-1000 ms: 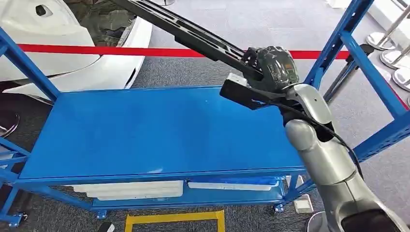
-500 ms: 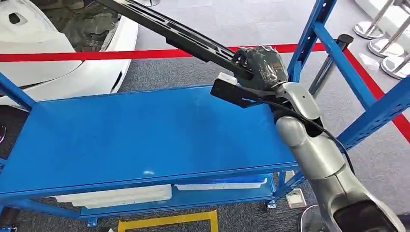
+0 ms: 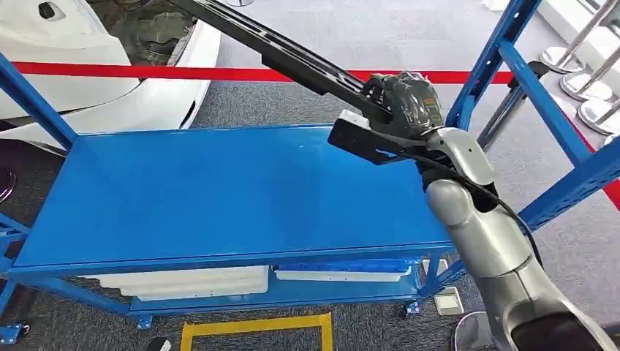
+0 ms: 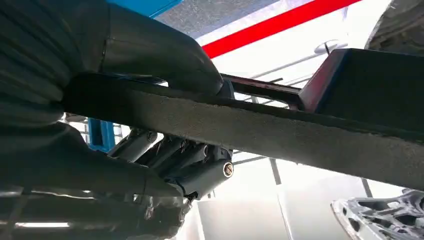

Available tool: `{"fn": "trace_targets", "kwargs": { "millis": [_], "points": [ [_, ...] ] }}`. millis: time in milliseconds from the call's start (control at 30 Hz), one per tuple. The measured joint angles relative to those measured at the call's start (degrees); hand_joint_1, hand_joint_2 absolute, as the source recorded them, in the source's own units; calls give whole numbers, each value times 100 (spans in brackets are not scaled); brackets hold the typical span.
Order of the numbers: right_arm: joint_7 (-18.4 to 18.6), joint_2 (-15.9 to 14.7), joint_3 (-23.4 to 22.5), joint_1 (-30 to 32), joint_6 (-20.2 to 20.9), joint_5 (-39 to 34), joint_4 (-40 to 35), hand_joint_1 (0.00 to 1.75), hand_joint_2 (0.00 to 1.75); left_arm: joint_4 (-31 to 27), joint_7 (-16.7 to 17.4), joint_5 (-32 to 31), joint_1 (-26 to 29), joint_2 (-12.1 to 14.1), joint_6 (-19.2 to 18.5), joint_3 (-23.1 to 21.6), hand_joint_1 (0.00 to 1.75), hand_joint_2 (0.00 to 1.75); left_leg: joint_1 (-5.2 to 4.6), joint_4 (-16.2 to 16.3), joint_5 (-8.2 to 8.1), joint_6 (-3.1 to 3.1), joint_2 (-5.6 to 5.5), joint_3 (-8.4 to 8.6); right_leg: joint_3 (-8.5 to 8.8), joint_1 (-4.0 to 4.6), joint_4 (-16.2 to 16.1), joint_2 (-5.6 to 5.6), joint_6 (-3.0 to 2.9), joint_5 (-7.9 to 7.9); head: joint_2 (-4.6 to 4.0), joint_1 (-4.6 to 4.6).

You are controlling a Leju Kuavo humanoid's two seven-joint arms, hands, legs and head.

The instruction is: Take the parts from the cabinet and place them on the table.

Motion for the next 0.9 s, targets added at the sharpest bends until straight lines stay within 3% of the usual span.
{"fn": "trace_targets", "kwargs": {
  "millis": [33, 67, 100, 167, 233, 267, 300, 367, 400, 433, 467, 500, 533, 567, 600, 700, 733, 767, 833, 867, 900],
  "points": [
    [0, 0, 0, -3, 0, 0, 0, 171, 175, 0, 0, 0, -2, 0, 0, 0, 0, 175, 1, 30, 0, -3, 0, -20, 326, -2, -544, -9, -9, 199, 0, 20],
    [-2, 0, 0, -6, 0, 0, 0, 171, 175, 0, 0, 0, -3, 0, 0, 0, 0, 175, -3, 52, 5, -28, 1, -56, 498, 2, -901, -27, -32, 110, 0, 53],
    [-2, 2, 0, -9, 0, 0, 0, 171, 175, 0, -2, 0, -9, 0, 0, 0, 0, 175, -26, 70, 26, -67, 0, -87, 510, 48, -949, -17, -59, 176, 0, 55],
    [-2, 2, 0, -8, -2, 2, 0, 171, 175, 0, -2, 0, 0, 0, 2, 0, 0, 175, -21, 65, 80, -143, -5, -95, 468, 55, -962, -13, -90, 192, 0, 39],
    [0, 0, -2, -9, 0, 0, 0, 171, 175, 0, -2, 0, 9, 4, 2, 0, 0, 175, -53, 46, 133, -207, -24, -105, 445, 18, -1024, -21, -194, 261, 0, 31],
    [-2, 7, -2, -16, -2, 0, 0, 171, 175, 2, -2, 0, 4, 0, 2, 0, 0, 175, -21, 147, -21, -243, -34, -127, 434, -9, -1059, -27, -233, 319, 0, 33],
    [-4, 7, -2, -20, 0, 0, 0, 171, 175, 2, -2, 0, 0, -2, 2, 0, 0, 175, -13, 405, -273, -278, -32, -227, 397, -16, -1065, -31, -262, 350, 0, -31],
    [-2, 7, 0, -20, 0, 0, 4, 171, 175, 2, -2, 0, 5, -2, 7, 2, 0, 175, 19, 1275, -794, -330, -28, -531, 316, -9, -1056, -34, -281, 403, 0, -113],
    [-2, 7, 0, -20, 0, 0, 7, 171, 175, 2, -2, 0, 9, -2, 7, 2, 0, 175, 24, 1588, -918, -347, -28, -624, 274, -8, -1049, -34, -278, 430, 0, -131],
    [-2, 7, 0, -19, 0, 0, 11, 171, 175, 2, -2, 0, 10, -2, 7, 2, 0, 175, 27, 1681, -906, -354, -28, -603, 233, -9, -1042, -34, -273, 458, 0, -151],
    [-2, 7, 0, -19, 2, 0, 15, 171, 175, 2, -2, 0, 8, -2, 7, 2, 0, 175, 32, 1530, -790, -355, -28, -464, 198, -11, -1033, -34, -268, 477, 0, -175],
    [-2, 7, 0, -19, 4, 0, 15, 171, 175, 2, -4, 0, 8, -2, 7, 2, 0, 175, 39, 1170, -608, -348, -28, -223, 166, -12, -1018, -34, -254, 497, 0, -203],
    [-2, 7, 0, -21, 7, 0, 15, 171, 175, 0, -7, 0, 7, -2, 7, 2, 0, 175, 45, 651, -401, -337, -28, 110, 140, -15, -1002, -34, -240, 506, 0, -223],
    [-2, 7, 0, -22, 13, 2, 15, 171, 175, 0, -9, 0, 2, 0, 7, 2, 0, 175, 51, 156, -315, -319, -33, 392, 126, -17, -975, -34, -218, 521, 0, -258],
    [-2, 4, 0, -30, 18, 2, 15, 171, 175, 2, -15, 0, -5, -2, 7, 0, 0, 175, 17, -9, -387, -289, -57, 468, 92, 9, -966, -33, -180, 545, 0, -275],
    [0, 7, 2, -34, 28, 0, 15, 171, 175, 0, -17, -2, 6, -2, 9, 2, 0, 175, -27, 4, -300, -203, -68, 386, 82, -21, -989, -30, -34, 649, 0, -265],
    [6, 7, 2, -33, 31, 0, 15, 171, 175, 0, -17, -4, 4, -2, 7, 0, 0, 175, -23, -26, -255, -146, -63, 360, 79, -2, -1010, -27, 22, 686, 0, -249],
    [7, -4, 0, -31, 35, 0, 20, 171, 175, 0, -18, -4, -6, -2, 9, 0, 0, 175, 34, -93, -186, -84, -15, 346, 45, -31, -936, -30, 38, 564, 0, -245],
    [7, -4, -2, -42, 42, -11, 20, 171, 175, 0, -17, -4, -8, -2, 7, 0, 0, 175, 20, -109, -99, -17, -14, 250, -86, -14, -570, -25, 58, 130, 0, -155],
    [4, -2, -2, -41, 44, -20, 20, 171, 175, 0, -18, -4, -13, -2, 7, 0, 0, 175, -4, -96, -44, 31, 1, 156, -241, -14, -4, -26, 62, -276, 0, -98],
    [-4, -2, 0, -40, 64, -39, 24, 171, 175, 0, -17, -4, -10, -2, 7, 0, 0, 175, -21, -85, -1, 44, 1, 94, -316, -14, 355, -26, 64, -469, 0, -59]
  ]
}}
